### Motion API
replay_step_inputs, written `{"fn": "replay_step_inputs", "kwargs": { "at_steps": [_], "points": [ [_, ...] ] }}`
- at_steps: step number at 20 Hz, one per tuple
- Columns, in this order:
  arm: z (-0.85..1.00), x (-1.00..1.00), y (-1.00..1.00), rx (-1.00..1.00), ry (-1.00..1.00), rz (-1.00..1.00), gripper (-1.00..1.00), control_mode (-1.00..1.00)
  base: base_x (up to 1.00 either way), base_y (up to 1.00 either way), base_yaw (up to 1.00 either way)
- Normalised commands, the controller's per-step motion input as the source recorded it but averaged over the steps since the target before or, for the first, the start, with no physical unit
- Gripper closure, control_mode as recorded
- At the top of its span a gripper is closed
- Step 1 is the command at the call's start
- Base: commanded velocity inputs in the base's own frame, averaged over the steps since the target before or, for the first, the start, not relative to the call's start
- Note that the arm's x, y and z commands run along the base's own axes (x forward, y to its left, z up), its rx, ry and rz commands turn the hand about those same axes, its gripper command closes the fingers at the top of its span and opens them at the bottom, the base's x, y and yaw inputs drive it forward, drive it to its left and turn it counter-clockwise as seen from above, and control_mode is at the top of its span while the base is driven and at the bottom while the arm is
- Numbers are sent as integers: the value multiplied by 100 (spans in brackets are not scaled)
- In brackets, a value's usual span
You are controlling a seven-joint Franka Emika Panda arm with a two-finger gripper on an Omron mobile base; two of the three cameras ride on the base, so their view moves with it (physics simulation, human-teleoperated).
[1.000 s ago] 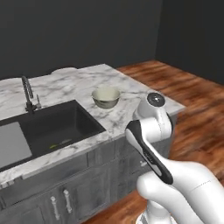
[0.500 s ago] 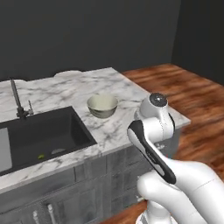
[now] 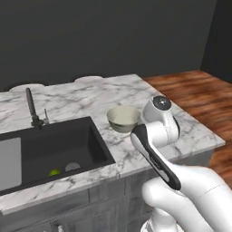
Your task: Clear the mugs and bowl far away from the sink.
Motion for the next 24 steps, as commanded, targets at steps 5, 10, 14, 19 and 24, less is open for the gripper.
{"fn": "replay_step_inputs", "kwargs": {
  "at_steps": [5, 10, 14, 19, 24],
  "points": [
    [-2, 52, -34, 3, 1, 11, -100, -100, 8, -8, 4],
    [-14, 100, -12, 0, 12, 2, -100, -100, 0, 0, 0],
    [-2, 98, 3, -4, 13, -2, -100, -100, 0, 0, 0],
    [-10, 68, 15, -8, 10, -1, -100, -100, 0, 0, 0],
    [-48, 45, 44, -10, 6, 0, -100, -100, 0, 0, 0]
  ]
}}
